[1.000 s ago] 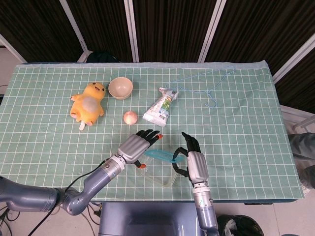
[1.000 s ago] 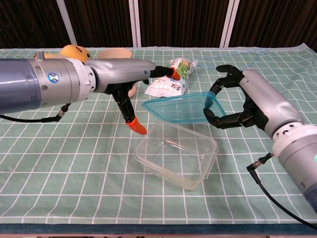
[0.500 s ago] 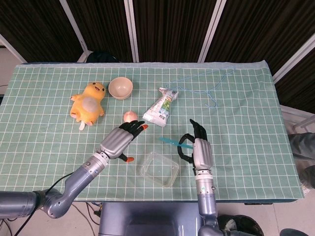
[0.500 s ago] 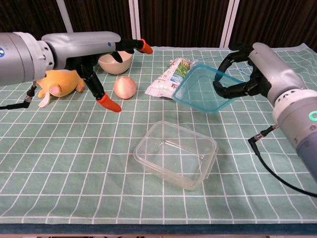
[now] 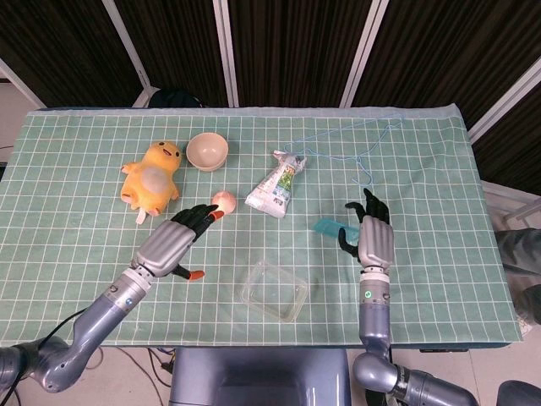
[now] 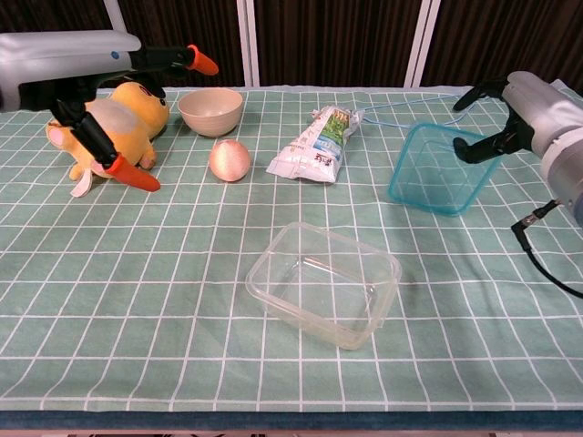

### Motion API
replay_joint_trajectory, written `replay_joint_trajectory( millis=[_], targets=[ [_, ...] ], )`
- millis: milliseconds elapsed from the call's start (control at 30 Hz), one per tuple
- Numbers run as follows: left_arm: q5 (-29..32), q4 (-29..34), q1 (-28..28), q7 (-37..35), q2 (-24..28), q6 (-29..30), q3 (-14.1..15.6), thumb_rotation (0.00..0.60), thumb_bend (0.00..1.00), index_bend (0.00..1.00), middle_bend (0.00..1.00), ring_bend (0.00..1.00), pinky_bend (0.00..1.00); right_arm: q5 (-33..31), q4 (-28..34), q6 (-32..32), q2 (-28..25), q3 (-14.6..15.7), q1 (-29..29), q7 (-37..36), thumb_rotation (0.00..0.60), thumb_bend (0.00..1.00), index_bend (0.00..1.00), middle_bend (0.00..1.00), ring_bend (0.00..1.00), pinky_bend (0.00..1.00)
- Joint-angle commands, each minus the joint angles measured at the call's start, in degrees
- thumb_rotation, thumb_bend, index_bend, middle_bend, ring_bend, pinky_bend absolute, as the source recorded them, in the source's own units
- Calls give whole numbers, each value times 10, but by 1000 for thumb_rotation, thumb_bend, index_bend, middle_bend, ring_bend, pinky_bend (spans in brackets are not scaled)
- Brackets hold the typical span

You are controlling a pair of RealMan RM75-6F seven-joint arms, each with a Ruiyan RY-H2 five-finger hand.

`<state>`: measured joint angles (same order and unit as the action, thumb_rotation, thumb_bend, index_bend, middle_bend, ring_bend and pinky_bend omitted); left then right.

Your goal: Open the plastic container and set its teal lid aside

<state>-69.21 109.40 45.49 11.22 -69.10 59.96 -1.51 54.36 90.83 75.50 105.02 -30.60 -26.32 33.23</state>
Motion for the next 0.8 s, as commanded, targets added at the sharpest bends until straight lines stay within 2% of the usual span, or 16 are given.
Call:
replay_joint_trajectory(
  millis=[33, 200, 367, 500, 567, 700, 800],
  targets=[
    [-33, 13, -23, -14, 24, 19, 17, 600, 0, 0, 0, 0, 134, -20, -16, 5, -15, -22, -24, 30, 600, 409, 0, 0, 0, 0],
    [-78, 17, -60, -40, 54, 45, 39, 600, 0, 0, 0, 0, 127, -40, -23, 24, -26, -47, -38, 33, 600, 389, 0, 0, 0, 0],
    [-114, 17, -99, -66, 75, 76, 60, 600, 0, 0, 0, 0, 123, -43, 11, 28, -71, -29, -15, 29, 600, 388, 0, 0, 0, 0],
    [-143, 16, -135, -77, 89, 102, 83, 600, 0, 0, 0, 0, 123, -21, 68, 22, -136, 17, 34, 3, 600, 388, 0, 0, 0, 0],
    [-163, 9, -157, -77, 97, 123, 97, 600, 0, 0, 0, 0, 120, 7, 102, 20, -183, 50, 69, -23, 600, 384, 0, 0, 0, 0],
    [-204, -10, -209, -77, 110, 176, 125, 600, 0, 0, 0, 0, 103, 79, 153, 14, -282, 117, 136, -95, 600, 327, 0, 0, 0, 0],
    [-218, -24, -234, -75, 115, 202, 139, 600, 0, 0, 0, 0, 91, 112, 168, 20, -322, 143, 165, -127, 600, 274, 0, 0, 0, 0]
  ],
)
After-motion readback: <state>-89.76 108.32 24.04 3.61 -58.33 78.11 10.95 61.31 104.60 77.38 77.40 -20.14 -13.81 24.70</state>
